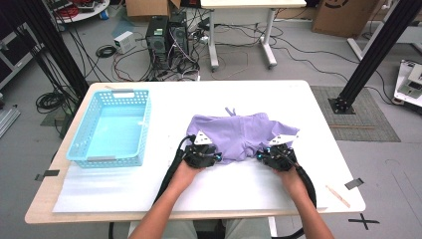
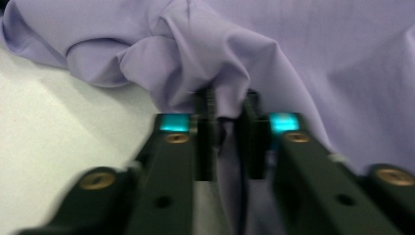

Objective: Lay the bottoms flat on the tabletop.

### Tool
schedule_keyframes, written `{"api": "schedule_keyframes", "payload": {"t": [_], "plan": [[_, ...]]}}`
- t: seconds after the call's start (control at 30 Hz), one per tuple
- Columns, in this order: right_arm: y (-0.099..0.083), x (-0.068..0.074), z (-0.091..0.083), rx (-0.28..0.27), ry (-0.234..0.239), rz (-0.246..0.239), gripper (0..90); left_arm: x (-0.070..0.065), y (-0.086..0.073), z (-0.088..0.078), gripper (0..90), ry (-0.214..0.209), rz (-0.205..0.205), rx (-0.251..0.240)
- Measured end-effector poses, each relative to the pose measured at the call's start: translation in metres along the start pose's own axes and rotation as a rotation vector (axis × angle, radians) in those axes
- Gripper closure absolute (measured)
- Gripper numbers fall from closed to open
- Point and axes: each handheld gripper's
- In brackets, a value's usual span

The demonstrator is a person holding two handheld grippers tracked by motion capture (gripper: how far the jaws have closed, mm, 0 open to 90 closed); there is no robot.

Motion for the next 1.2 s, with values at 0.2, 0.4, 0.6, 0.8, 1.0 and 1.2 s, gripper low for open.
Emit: {"api": "schedule_keyframes", "payload": {"t": [0.2, 0.4, 0.6, 0.8, 1.0, 1.2], "plan": [[-0.007, 0.001, -0.011, -0.021, 0.029, 0.004, 86.4, -0.003, -0.005, -0.008, 88.2, -0.013, 0.016, -0.011], [-0.020, 0.010, -0.044, -0.072, 0.062, -0.006, 86.3, -0.004, -0.011, -0.036, 88.3, -0.073, -0.005, -0.102], [-0.024, 0.018, -0.074, -0.101, 0.084, -0.004, 86.2, -0.002, -0.010, -0.059, 88.4, -0.116, -0.048, -0.193], [-0.004, 0.012, -0.086, -0.141, 0.044, 0.027, 85.9, 0.008, 0.007, -0.067, 88.8, -0.104, -0.086, -0.269], [0.011, -0.015, -0.045, -0.101, -0.001, 0.104, 84.3, 0.031, 0.023, -0.046, 89.3, 0.036, -0.127, -0.253], [0.024, -0.034, -0.008, -0.038, -0.020, 0.170, 81.0, 0.044, 0.027, -0.024, 89.3, 0.124, -0.145, -0.219]]}}
Point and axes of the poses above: each handheld gripper's, and its own axes: z roughly forward along the jaws, y roughly out of its top, x roughly to its left, and after that the axes turned 6 degrees about -z, right-handed
